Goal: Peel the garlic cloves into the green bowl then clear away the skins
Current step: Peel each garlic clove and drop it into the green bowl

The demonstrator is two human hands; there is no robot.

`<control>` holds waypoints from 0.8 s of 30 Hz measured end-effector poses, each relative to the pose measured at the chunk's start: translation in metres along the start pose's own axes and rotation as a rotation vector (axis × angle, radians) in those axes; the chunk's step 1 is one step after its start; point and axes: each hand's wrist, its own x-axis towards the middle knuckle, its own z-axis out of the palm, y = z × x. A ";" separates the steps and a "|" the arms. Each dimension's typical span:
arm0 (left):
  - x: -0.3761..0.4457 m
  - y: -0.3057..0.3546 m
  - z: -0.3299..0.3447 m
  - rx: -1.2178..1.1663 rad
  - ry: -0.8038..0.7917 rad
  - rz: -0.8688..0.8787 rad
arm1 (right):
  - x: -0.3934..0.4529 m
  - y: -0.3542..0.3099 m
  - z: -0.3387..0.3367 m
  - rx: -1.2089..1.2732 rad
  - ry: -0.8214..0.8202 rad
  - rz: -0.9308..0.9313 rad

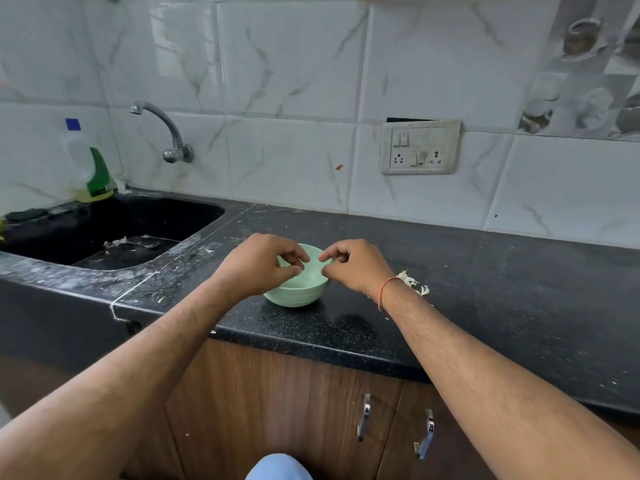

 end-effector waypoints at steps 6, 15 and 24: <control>0.007 0.009 0.010 -0.096 0.054 -0.005 | -0.003 0.005 -0.010 0.047 0.029 0.041; 0.021 0.087 0.030 -0.167 0.172 0.186 | -0.033 0.067 -0.079 -0.085 0.121 0.090; 0.053 0.123 0.154 -0.171 -0.028 0.201 | -0.069 0.122 -0.092 -0.230 0.014 0.072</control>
